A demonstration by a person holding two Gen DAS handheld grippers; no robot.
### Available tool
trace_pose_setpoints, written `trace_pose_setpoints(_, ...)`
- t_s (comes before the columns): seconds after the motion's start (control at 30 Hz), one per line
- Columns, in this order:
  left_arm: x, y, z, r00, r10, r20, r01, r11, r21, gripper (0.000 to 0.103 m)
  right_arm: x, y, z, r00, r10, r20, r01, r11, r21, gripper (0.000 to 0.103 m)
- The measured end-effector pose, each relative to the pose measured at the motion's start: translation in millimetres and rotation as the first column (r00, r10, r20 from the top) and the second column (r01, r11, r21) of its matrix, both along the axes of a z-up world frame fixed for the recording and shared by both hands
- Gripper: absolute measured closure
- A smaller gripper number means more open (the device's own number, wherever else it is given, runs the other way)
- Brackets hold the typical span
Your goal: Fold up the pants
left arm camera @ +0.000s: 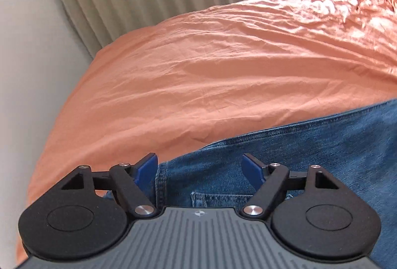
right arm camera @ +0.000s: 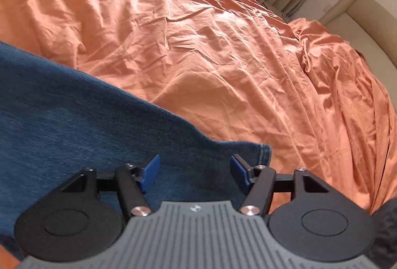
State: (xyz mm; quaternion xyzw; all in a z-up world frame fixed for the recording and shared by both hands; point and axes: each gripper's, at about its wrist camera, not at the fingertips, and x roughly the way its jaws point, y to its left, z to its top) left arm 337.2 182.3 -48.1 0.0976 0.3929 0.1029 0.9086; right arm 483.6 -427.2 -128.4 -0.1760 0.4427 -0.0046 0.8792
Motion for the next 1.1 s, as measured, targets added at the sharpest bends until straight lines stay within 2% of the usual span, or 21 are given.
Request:
trace_pose_setpoints(0.13,-48.9,35.8,15.0,0.994,0.106,0.031,-0.101,0.986,-0.134,0.013,-49.1,1.6,6.1,0.996,-0.090,0.015,0.084,0.970,0.230,0.040)
trace_pose_setpoints(0.2,-76.0,57.1,17.7,0.985,0.170,0.041,-0.159,0.966,-0.205,0.013,-66.6,5.1,0.4,0.991,-0.131,0.000,0.125,0.945,0.303,0.040)
trace_pose_setpoints(0.27,-102.4,79.3,17.2,0.965,0.254,0.060,-0.228,0.933,-0.280,0.013,-80.6,8.3,-5.3,0.984,-0.176,-0.008,0.167,0.915,0.367,0.040)
trace_pose_setpoints(0.33,-127.0,103.4,10.4,0.934,0.350,0.068,-0.301,0.875,-0.379,0.013,-90.8,14.3,-10.0,0.976,-0.214,-0.028,0.206,0.886,0.415,0.040)
trace_pose_setpoints(0.37,-136.9,113.9,4.5,0.916,0.397,0.062,-0.333,0.838,-0.433,0.013,-95.9,19.0,-11.2,0.972,-0.230,-0.038,0.223,0.873,0.434,0.040)
trace_pose_setpoints(0.4,-146.7,125.4,-4.0,0.896,0.442,0.051,-0.360,0.788,-0.500,0.013,-100.5,23.6,-11.8,0.971,-0.236,-0.045,0.230,0.863,0.450,0.040)
trace_pose_setpoints(0.53,-170.8,157.0,-52.7,0.821,0.570,-0.021,-0.402,0.551,-0.732,0.013,-118.1,43.0,-7.4,0.969,-0.241,-0.049,0.236,0.855,0.462,0.040)
trace_pose_setpoints(0.63,-170.2,168.9,-92.9,0.785,0.616,-0.069,-0.367,0.372,-0.853,0.014,-131.6,53.2,0.0,0.968,-0.249,-0.042,0.239,0.849,0.470,0.040)
trace_pose_setpoints(0.67,-167.9,171.0,-103.5,0.767,0.638,-0.065,-0.348,0.328,-0.878,0.014,-135.6,55.8,2.5,0.967,-0.251,-0.039,0.239,0.848,0.472,0.040)
trace_pose_setpoints(0.7,-164.1,172.4,-110.9,0.751,0.658,-0.051,-0.329,0.306,-0.893,0.014,-140.2,57.8,5.7,0.967,-0.251,-0.035,0.238,0.848,0.474,0.040)
trace_pose_setpoints(0.73,-159.2,174.3,-115.6,0.739,0.673,-0.039,-0.319,0.298,-0.900,0.014,-144.9,59.1,8.7,0.968,-0.247,-0.033,0.233,0.849,0.474,0.039)
trace_pose_setpoints(0.8,-145.7,176.6,-119.9,0.723,0.689,-0.038,-0.326,0.292,-0.899,0.021,-153.4,61.5,12.3,0.970,-0.243,-0.028,0.228,0.857,0.462,0.040)
trace_pose_setpoints(0.83,-137.6,177.6,-119.0,0.726,0.686,-0.047,-0.346,0.305,-0.887,0.039,-157.2,61.6,13.5,0.968,-0.248,-0.028,0.234,0.860,0.453,0.040)
trace_pose_setpoints(0.87,-130.1,178.7,-116.2,0.731,0.681,-0.054,-0.363,0.320,-0.875,0.051,-159.7,61.2,14.3,0.967,-0.253,-0.031,0.239,0.861,0.448,0.040)
trace_pose_setpoints(0.9,-122.8,178.9,-110.3,0.733,0.678,-0.054,-0.388,0.351,-0.852,0.062,-162.3,58.8,15.4,0.965,-0.261,-0.033,0.248,0.860,0.446,0.040)
trace_pose_setpoints(0.93,-117.6,177.0,-101.1,0.739,0.673,-0.031,-0.398,0.399,-0.826,0.076,-163.9,56.3,16.3,0.962,-0.272,-0.035,0.259,0.857,0.445,0.040)
trace_pose_setpoints(0.97,-113.7,173.7,-88.7,0.751,0.660,0.006,-0.392,0.453,-0.800,0.083,-165.1,53.7,17.2,0.958,-0.283,-0.038,0.270,0.854,0.445,0.040)
trace_pose_setpoints(1.0,-112.4,165.7,-69.1,0.771,0.632,0.076,-0.364,0.536,-0.761,0.084,-165.7,49.9,18.3,0.955,-0.294,-0.039,0.280,0.851,0.444,0.040)
trace_pose_setpoints(1.03,-111.5,156.9,-50.5,0.787,0.601,0.137,-0.338,0.607,-0.719,0.085,-166.8,46.5,19.3,0.951,-0.306,-0.036,0.290,0.849,0.442,0.040)
trace_pose_setpoints(1.07,-110.7,150.3,-36.6,0.800,0.573,0.178,-0.314,0.654,-0.688,0.085,-167.5,42.9,20.2,0.947,-0.318,-0.034,0.300,0.846,0.441,0.040)
trace_pose_setpoints(1.1,-108.2,145.5,-27.2,0.809,0.554,0.196,-0.308,0.684,-0.661,0.085,-168.0,39.2,20.7,0.943,-0.331,-0.033,0.311,0.840,0.444,0.040)
